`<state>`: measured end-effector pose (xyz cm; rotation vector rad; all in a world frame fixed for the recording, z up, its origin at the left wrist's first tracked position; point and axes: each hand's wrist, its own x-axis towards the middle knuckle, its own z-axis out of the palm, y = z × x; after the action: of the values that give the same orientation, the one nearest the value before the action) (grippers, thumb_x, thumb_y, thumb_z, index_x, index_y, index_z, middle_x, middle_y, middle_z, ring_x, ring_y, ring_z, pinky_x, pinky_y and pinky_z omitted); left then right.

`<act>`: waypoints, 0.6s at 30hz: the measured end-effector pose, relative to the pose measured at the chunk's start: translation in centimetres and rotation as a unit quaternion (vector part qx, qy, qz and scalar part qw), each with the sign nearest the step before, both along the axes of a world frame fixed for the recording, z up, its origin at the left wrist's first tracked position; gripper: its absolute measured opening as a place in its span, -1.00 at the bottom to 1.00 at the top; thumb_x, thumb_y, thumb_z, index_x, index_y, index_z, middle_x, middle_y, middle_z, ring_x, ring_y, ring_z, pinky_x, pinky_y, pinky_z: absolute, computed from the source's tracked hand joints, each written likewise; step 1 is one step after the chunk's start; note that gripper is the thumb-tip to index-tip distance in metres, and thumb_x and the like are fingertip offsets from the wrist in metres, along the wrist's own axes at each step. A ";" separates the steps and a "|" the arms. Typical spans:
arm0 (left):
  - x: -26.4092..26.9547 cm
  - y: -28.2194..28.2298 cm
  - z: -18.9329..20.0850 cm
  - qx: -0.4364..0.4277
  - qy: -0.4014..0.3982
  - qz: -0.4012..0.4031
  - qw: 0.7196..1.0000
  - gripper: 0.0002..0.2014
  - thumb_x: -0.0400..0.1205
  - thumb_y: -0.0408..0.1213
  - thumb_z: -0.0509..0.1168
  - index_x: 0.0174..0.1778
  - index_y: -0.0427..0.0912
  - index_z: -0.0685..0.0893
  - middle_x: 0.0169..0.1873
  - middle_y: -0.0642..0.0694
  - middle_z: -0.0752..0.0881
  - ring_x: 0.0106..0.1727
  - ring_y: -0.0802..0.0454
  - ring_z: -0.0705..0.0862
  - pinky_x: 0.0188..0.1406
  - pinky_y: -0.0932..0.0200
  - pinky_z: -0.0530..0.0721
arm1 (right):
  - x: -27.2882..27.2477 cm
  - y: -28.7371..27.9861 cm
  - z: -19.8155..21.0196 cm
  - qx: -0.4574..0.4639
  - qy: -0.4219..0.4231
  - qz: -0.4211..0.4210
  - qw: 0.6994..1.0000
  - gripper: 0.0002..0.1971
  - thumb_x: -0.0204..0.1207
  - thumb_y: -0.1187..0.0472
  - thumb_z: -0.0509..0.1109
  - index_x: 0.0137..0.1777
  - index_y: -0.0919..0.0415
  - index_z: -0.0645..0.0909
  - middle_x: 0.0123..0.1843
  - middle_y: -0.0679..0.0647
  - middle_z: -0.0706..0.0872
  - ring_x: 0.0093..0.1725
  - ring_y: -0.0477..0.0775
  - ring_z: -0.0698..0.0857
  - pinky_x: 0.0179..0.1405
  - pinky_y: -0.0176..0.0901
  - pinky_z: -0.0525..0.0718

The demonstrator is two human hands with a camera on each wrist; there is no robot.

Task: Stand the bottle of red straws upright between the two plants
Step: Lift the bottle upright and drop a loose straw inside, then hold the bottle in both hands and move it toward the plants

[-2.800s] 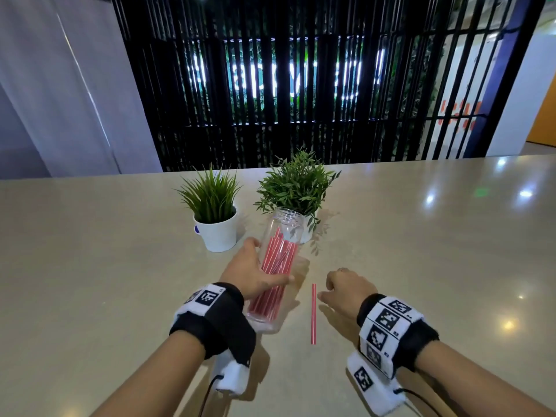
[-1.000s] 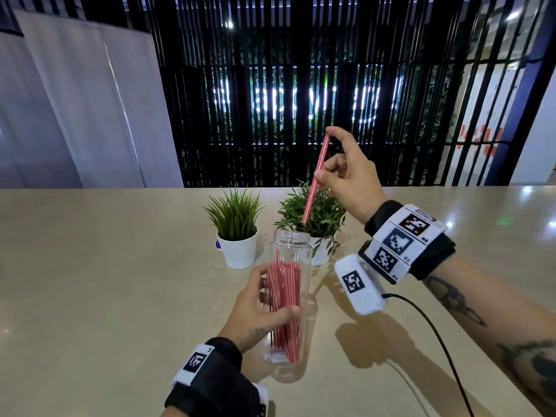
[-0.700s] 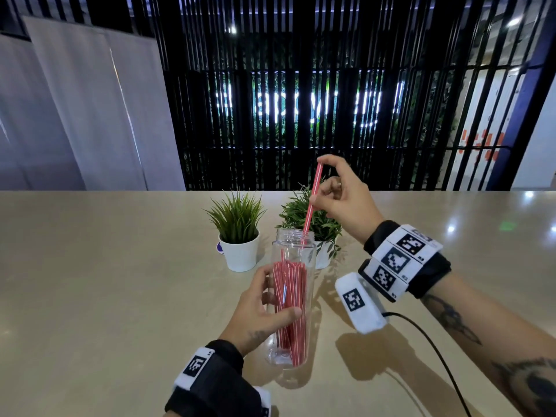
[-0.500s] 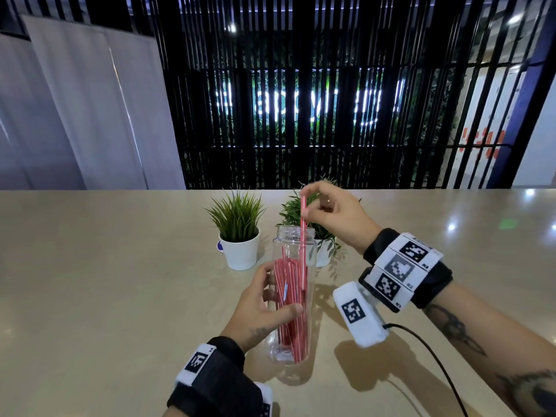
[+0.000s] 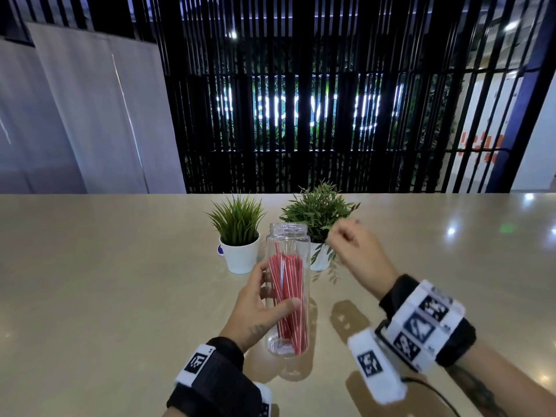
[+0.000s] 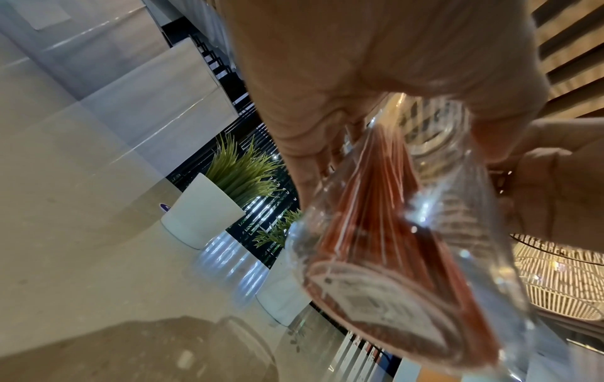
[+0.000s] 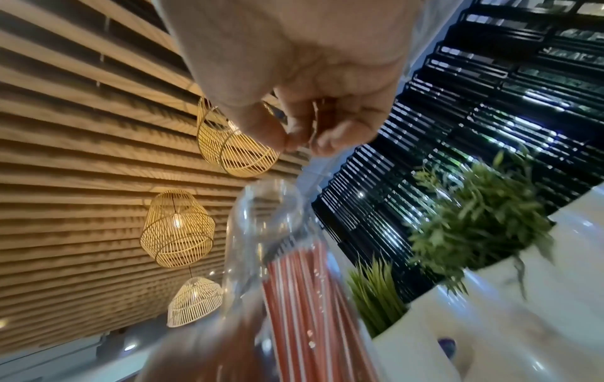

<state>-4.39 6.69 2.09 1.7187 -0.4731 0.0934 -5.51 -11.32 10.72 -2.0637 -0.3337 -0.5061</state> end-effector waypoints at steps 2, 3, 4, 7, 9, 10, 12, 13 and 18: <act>-0.3 -0.2 0.2 -0.005 -0.002 0.002 1.000 -0.20 0.16 0.14 0.45 0.33 0.14 0.35 0.10 0.06 0.64 -0.03 0.26 0.64 -0.11 0.37 0.63 | -1.2 0.7 -2.3 0.000 0.063 0.037 0.997 -0.80 0.61 0.30 0.19 -0.26 0.15 0.34 -0.26 0.00 0.45 -0.30 -0.07 0.43 -0.28 -0.34 0.47; -0.5 -0.3 0.3 -0.004 -0.004 0.002 1.000 -0.22 0.17 0.15 0.44 0.33 0.15 0.35 0.09 0.09 0.64 -0.03 0.26 0.64 -0.11 0.36 0.63 | -1.8 1.0 -3.3 0.014 0.098 0.056 0.994 -0.84 0.61 0.26 0.20 -0.20 0.14 0.32 -0.20 0.01 0.46 -0.25 -0.06 0.46 -0.27 -0.34 0.49; -0.8 -0.4 0.3 -0.001 -0.006 0.002 1.000 -0.24 0.18 0.16 0.43 0.32 0.18 0.36 0.09 0.12 0.64 -0.01 0.24 0.64 -0.09 0.33 0.64 | -2.5 1.4 -4.1 0.035 0.131 0.077 0.988 -0.85 0.59 0.21 0.23 -0.15 0.12 0.30 -0.16 0.02 0.48 -0.22 -0.07 0.49 -0.29 -0.36 0.52; -1.5 -0.4 0.5 0.001 -0.009 -0.003 1.000 -0.31 0.21 0.17 0.42 0.28 0.24 0.39 0.05 0.16 0.66 -0.03 0.24 0.66 0.06 0.10 0.70 | -4.4 2.2 -5.8 0.112 0.173 0.123 0.971 -0.75 0.34 0.14 0.27 -0.10 0.09 0.24 -0.11 -0.02 0.52 -0.23 -0.25 0.59 -0.37 -0.47 0.59; -1.7 -0.4 0.4 -0.006 -0.005 -0.009 1.000 -0.30 0.22 0.15 0.44 0.29 0.24 0.40 0.04 0.16 0.67 -0.03 0.25 0.68 0.13 -0.02 0.70 | -5.0 2.4 -6.6 0.109 0.158 0.109 0.975 -0.71 0.25 0.16 0.30 -0.11 0.02 0.24 -0.02 -0.05 0.53 -0.09 -0.24 0.60 -0.14 -0.30 0.66; -1.8 -0.4 0.2 -0.010 -0.006 -0.008 1.000 -0.30 0.22 0.14 0.45 0.30 0.23 0.41 0.04 0.15 0.68 -0.03 0.25 0.68 0.14 -0.02 0.70 | -5.2 2.5 -7.0 0.098 0.152 0.098 0.979 -0.67 0.25 0.17 0.34 -0.10 -0.02 0.24 0.02 -0.05 0.54 -0.02 -0.18 0.62 0.00 -0.16 0.69; -2.1 -0.3 -0.1 -0.014 -0.012 -0.002 1.000 -0.28 0.21 0.12 0.48 0.31 0.21 0.41 0.06 0.12 0.68 -0.02 0.24 0.69 0.11 0.06 0.70 | -5.6 2.8 -8.0 0.078 0.146 0.078 0.983 -0.58 0.28 0.21 0.43 -0.03 -0.06 0.24 0.04 -0.06 0.59 -0.01 -0.09 0.69 0.13 0.01 0.72; -2.2 -0.3 -0.3 -0.016 -0.016 0.000 1.000 -0.27 0.20 0.11 0.49 0.31 0.21 0.41 0.07 0.10 0.68 -0.02 0.24 0.69 0.07 0.12 0.71 | -5.7 2.9 -8.4 0.068 0.143 0.070 0.985 -0.54 0.30 0.21 0.45 0.01 -0.09 0.23 0.03 -0.05 0.62 -0.04 -0.08 0.72 0.11 -0.01 0.73; -2.6 -0.6 -1.7 0.014 -0.020 -0.009 1.000 -0.26 0.23 0.15 0.45 0.34 0.31 0.35 0.14 0.20 0.66 0.11 0.33 0.65 0.11 0.20 0.68 | -5.4 3.0 -10.0 0.048 0.156 0.061 0.985 -0.49 0.34 0.30 0.42 0.09 -0.11 0.20 -0.05 -0.06 0.70 -0.13 -0.25 0.77 -0.06 -0.24 0.76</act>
<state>-7.03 6.10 0.39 1.7429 -0.5212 0.1097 -10.87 -8.34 0.71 -1.9771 -0.2406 -0.1179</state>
